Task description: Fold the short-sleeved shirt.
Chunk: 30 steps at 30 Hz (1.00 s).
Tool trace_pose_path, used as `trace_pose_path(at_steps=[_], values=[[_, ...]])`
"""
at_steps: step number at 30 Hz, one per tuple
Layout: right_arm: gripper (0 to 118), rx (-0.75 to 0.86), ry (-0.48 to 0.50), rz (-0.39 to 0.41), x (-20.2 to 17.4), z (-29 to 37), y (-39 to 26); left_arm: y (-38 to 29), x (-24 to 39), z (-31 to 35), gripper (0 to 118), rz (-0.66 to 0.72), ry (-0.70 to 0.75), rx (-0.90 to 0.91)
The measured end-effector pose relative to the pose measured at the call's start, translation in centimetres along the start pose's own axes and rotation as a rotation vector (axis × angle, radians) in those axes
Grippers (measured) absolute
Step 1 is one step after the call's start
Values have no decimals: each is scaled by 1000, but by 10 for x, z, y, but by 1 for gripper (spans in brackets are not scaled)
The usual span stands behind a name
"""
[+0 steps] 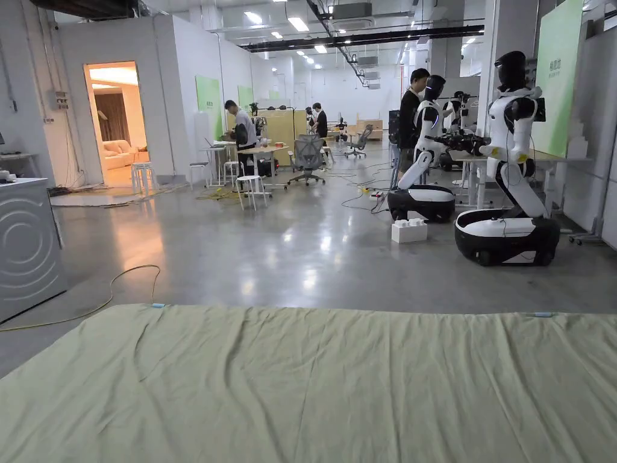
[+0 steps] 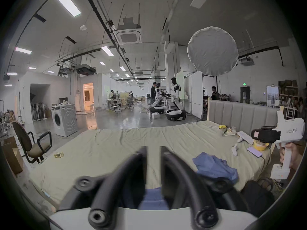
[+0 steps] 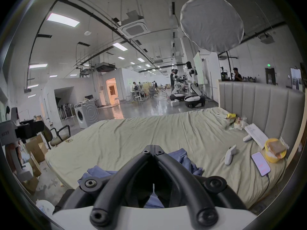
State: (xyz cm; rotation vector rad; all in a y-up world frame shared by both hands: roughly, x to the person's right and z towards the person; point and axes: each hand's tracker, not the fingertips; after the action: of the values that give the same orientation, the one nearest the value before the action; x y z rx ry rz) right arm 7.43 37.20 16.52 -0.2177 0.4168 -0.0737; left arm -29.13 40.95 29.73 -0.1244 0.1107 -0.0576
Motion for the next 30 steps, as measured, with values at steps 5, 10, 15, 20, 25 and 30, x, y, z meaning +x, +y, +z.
trace_pose_path(at_steps=[5,10,15,20,25,30], values=[[0,14,-18,61,-6,7,8,3,4,17,0,34,18,-9],[0,17,-14,33,-5,7,9,3,0,16,0,56,34,-16],[0,21,-18,26,-5,9,8,2,0,12,0,54,48,-21],[0,6,-12,20,-8,13,-1,-6,-2,13,0,85,47,-50],[0,-56,-18,18,-4,8,-18,-17,-12,9,0,120,59,-122],[0,-96,-31,-19,4,5,-27,-30,-29,-12,0,192,56,-200]])
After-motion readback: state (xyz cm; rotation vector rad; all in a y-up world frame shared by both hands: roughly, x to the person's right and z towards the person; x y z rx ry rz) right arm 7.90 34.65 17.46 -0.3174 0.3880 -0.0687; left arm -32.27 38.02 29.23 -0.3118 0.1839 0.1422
